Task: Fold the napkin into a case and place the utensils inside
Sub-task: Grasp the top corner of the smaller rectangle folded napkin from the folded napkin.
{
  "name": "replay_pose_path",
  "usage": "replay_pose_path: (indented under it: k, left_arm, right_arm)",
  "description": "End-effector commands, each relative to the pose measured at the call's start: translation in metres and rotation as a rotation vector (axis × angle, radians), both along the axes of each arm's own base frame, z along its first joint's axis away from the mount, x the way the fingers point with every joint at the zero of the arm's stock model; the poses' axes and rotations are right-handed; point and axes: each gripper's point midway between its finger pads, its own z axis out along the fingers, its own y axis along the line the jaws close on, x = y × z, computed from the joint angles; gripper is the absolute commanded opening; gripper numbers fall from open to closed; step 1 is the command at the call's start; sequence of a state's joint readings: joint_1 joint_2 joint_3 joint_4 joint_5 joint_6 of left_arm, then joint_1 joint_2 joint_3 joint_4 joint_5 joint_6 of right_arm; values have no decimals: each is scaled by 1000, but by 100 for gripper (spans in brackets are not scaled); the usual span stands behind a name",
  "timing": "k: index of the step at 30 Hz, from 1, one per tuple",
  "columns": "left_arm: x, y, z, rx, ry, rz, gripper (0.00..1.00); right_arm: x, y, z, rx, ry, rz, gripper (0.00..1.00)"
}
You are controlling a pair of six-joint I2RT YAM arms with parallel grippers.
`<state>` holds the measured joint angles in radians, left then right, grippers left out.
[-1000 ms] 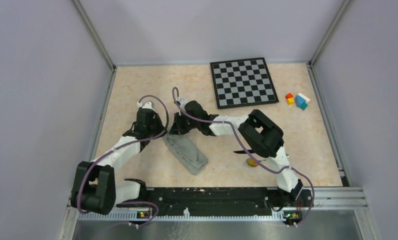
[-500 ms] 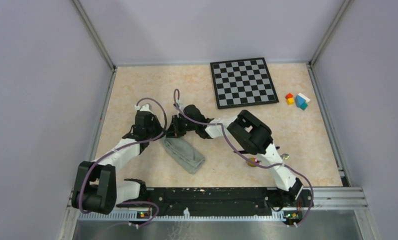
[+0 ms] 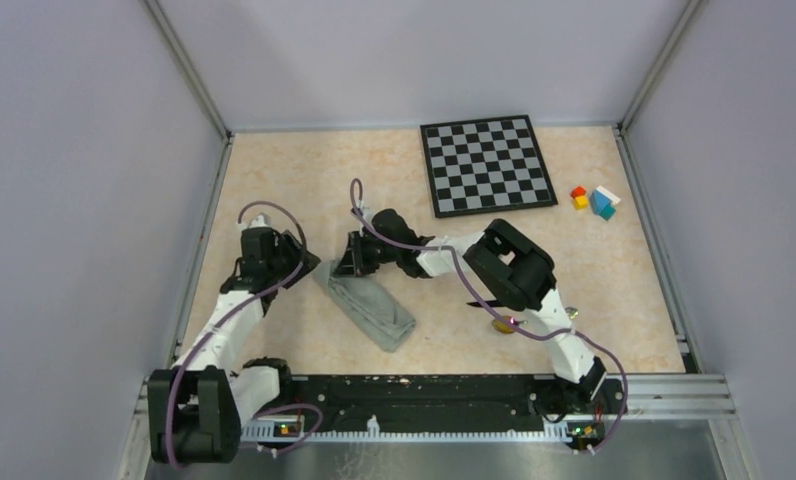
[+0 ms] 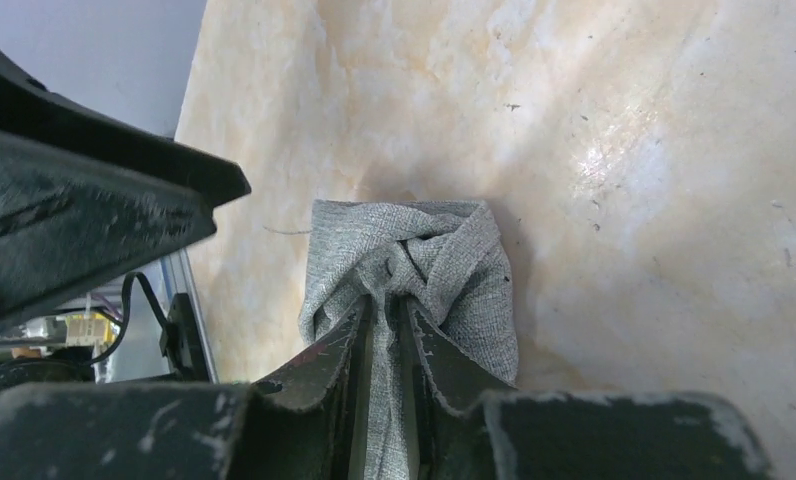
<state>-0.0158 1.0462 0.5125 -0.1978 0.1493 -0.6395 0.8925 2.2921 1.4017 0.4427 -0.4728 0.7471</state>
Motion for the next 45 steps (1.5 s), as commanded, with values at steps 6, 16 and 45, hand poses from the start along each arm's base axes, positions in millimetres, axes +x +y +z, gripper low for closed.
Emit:
replay_pose_path:
  k: [6, 16, 45]
  left_arm:
    - [-19, 9, -34, -144, 124, 100, 48]
    - [-15, -13, -64, -204, 185, -3, 32]
    - [-31, -10, -58, -152, 182, -24, 39]
  right_arm:
    - [7, -8, 24, -24, -61, 1, 14]
    - [-9, 26, 4, -52, -50, 43, 1]
    - [11, -16, 55, -86, -80, 21, 2]
